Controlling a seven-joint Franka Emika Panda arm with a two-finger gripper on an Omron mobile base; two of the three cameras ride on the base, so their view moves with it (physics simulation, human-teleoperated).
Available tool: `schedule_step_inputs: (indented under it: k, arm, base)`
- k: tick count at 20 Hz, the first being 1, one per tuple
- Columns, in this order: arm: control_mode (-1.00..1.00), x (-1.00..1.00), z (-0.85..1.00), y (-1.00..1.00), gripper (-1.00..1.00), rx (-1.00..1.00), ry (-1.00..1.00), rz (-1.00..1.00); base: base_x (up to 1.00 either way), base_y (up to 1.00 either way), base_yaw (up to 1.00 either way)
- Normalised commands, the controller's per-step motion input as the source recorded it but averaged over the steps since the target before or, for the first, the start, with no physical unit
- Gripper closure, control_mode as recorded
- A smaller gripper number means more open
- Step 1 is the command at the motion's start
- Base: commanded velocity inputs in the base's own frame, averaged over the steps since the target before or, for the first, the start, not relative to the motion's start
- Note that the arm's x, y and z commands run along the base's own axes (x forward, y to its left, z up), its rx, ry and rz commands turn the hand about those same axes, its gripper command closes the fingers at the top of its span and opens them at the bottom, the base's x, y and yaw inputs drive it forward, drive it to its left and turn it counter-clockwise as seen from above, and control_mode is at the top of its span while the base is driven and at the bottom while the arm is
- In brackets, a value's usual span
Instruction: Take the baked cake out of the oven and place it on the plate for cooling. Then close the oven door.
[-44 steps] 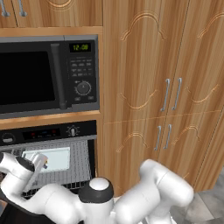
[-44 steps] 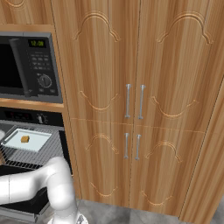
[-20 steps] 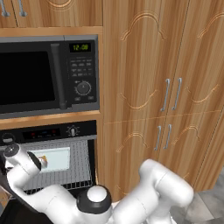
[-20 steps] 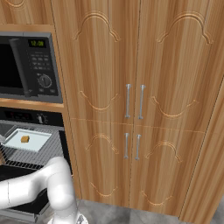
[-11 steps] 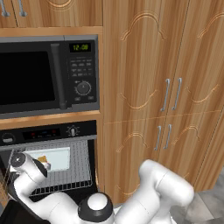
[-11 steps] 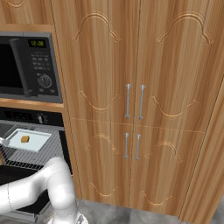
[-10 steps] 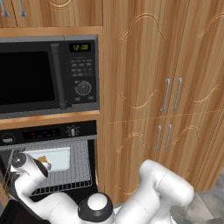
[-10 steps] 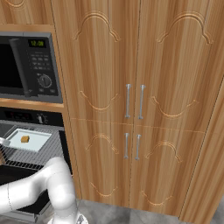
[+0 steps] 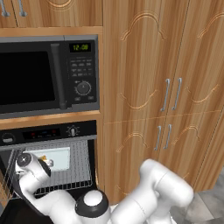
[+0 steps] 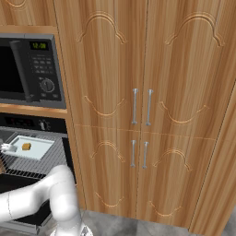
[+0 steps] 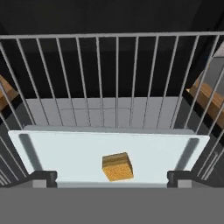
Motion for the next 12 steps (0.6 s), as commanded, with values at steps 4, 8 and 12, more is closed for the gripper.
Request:
schedule_step_inputs:
  k: [4,8,12]
  arm:
    - [-1.0,0.42,-0.07,0.01,-1.0,-0.07,0.07,0.03]
    - [-1.0,0.24,-0.04,0.08,-1.0,-0.02,0.2,0.0]
    - [-1.0,0.11,-0.23,0.08,-1.0,-0.05,0.05,0.0]
  base:
    - [0.0,0.0,0.0]
    - [0.0,0.0,0.0]
    - [0.0,0.0,0.0]
